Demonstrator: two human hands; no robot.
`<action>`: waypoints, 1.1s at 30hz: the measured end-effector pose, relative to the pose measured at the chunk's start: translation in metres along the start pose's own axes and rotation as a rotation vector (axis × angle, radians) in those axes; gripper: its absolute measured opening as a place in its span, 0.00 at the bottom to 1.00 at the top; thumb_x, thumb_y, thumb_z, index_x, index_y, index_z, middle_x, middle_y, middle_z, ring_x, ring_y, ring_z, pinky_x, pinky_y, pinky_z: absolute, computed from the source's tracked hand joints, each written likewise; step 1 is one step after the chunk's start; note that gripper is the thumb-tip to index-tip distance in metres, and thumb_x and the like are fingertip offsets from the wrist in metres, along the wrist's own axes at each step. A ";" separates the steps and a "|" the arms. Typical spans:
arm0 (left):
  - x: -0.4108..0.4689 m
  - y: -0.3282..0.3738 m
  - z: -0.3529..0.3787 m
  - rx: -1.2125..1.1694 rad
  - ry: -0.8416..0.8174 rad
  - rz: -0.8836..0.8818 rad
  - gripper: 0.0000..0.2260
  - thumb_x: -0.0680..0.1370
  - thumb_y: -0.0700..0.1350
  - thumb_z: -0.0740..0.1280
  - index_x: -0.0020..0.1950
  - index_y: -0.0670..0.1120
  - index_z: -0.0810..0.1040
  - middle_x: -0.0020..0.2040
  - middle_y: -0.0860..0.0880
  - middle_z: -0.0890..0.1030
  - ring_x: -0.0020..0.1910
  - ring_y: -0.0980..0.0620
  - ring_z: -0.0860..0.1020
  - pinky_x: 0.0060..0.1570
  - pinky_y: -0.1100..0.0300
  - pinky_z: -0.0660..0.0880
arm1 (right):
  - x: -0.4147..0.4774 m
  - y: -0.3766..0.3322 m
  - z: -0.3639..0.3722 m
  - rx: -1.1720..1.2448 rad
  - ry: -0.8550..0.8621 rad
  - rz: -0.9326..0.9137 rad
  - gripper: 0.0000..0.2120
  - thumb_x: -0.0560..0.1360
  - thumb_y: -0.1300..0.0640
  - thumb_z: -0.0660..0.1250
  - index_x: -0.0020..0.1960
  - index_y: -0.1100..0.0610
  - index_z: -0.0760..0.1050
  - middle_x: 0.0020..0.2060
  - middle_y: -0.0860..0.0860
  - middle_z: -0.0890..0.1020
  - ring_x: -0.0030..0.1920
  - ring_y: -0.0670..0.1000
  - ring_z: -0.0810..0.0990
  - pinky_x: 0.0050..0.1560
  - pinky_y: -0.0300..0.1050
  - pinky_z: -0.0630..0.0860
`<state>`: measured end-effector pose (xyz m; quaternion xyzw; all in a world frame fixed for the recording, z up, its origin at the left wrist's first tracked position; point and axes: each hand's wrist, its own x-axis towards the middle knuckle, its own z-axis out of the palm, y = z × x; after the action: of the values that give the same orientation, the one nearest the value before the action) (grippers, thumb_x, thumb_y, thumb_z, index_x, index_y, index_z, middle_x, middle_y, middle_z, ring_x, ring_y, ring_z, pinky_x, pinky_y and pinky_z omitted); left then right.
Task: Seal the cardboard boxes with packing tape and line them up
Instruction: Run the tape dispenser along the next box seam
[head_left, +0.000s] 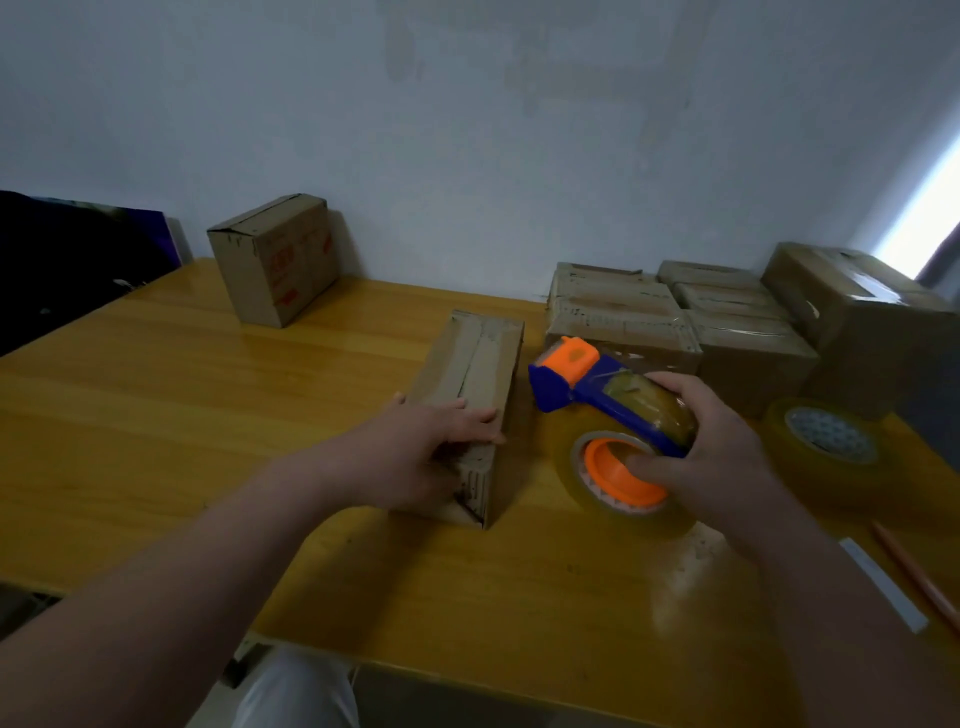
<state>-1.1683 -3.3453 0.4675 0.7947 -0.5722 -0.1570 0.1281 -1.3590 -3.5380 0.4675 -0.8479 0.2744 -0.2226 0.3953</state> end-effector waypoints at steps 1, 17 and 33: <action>-0.001 0.003 -0.002 -0.067 0.060 -0.015 0.22 0.77 0.48 0.67 0.69 0.63 0.68 0.72 0.62 0.64 0.72 0.58 0.61 0.72 0.47 0.58 | -0.001 -0.002 -0.001 0.051 -0.016 -0.024 0.35 0.65 0.67 0.76 0.63 0.42 0.67 0.50 0.39 0.71 0.49 0.44 0.74 0.39 0.38 0.71; 0.000 0.040 -0.019 -1.535 0.243 -0.507 0.05 0.76 0.42 0.67 0.42 0.41 0.78 0.29 0.48 0.78 0.28 0.55 0.76 0.29 0.63 0.77 | -0.007 -0.019 0.001 0.181 -0.140 -0.219 0.36 0.64 0.70 0.76 0.58 0.38 0.69 0.53 0.36 0.72 0.48 0.30 0.74 0.38 0.26 0.74; -0.023 -0.020 -0.019 -1.143 0.581 -0.596 0.06 0.75 0.38 0.69 0.38 0.40 0.77 0.25 0.49 0.78 0.23 0.56 0.73 0.32 0.62 0.77 | 0.004 -0.036 -0.029 -0.295 -0.544 -0.167 0.42 0.67 0.56 0.77 0.60 0.21 0.56 0.52 0.40 0.76 0.42 0.48 0.81 0.40 0.43 0.82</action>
<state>-1.1506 -3.3169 0.4795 0.7355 -0.1008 -0.2428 0.6245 -1.3624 -3.5374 0.5134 -0.9440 0.1176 0.0228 0.3074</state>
